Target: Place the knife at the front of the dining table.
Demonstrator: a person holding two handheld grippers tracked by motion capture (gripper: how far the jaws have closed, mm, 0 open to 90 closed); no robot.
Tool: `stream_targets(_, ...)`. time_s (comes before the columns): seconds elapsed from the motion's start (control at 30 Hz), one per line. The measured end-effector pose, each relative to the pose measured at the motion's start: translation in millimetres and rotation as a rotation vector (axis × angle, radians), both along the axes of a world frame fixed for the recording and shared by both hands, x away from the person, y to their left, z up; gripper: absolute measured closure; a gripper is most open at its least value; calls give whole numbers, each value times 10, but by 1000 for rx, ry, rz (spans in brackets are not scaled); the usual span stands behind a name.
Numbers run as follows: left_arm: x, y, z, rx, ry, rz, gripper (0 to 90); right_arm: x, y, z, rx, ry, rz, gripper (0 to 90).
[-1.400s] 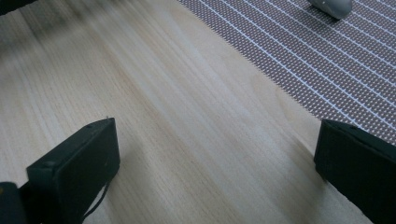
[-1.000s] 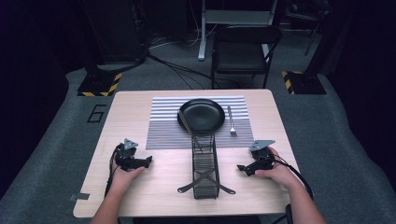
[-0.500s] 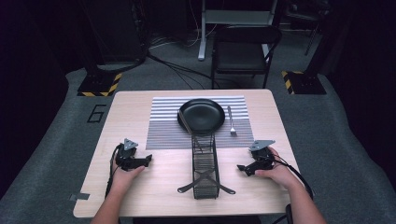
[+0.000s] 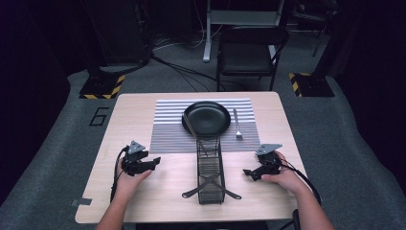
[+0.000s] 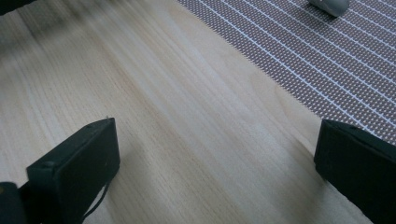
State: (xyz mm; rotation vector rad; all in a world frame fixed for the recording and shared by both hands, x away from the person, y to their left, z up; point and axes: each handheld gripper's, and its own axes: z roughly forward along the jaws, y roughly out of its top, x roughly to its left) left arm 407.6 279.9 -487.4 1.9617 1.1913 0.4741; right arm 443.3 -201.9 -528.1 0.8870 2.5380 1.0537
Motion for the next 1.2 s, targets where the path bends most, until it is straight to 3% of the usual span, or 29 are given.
stream_targets(0.43,-27,-272,248,-14,17,-79,437,-8,2,0,1,2,-5,0)
stream_targets(0.53,-11,-359,356,-34,10,-120,441,-8,2,0,1,2,-5,0)
stream_targets(0.67,-7,-504,487,-54,-23,-138,445,-9,2,0,1,2,-6,0)
stream_targets(0.87,46,-686,596,-55,-33,-183,492,-11,2,0,1,2,-7,0)
stream_targets(1.1,130,-791,700,-74,-50,-214,530,-11,3,0,1,2,-7,0)
stream_targets(1.2,168,-841,807,-80,-70,-228,547,-12,2,0,0,2,-7,0)
